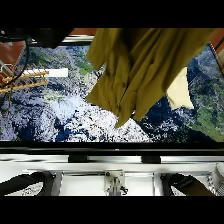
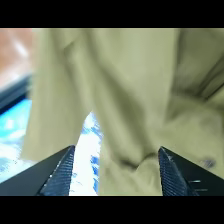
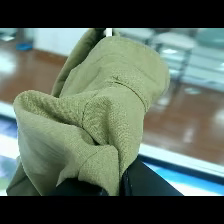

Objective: Fold the shirts.

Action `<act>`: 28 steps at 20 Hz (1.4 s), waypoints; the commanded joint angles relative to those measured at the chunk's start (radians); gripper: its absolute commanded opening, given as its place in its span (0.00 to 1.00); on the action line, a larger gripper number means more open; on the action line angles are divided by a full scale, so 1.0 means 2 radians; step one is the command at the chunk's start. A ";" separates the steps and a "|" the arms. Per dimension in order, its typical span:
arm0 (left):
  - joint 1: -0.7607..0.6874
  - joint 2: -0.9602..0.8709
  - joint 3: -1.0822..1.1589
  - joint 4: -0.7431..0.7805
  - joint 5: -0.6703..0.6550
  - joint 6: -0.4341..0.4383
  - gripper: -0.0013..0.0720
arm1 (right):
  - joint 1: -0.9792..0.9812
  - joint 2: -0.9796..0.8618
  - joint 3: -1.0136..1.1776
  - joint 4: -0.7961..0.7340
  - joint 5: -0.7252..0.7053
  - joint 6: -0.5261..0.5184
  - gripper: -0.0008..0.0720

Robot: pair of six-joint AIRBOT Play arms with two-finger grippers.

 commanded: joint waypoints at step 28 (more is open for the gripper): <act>0.000 -0.031 0.002 0.036 0.056 -0.068 0.85 | 0.000 0.086 0.000 -0.610 -0.230 0.208 0.12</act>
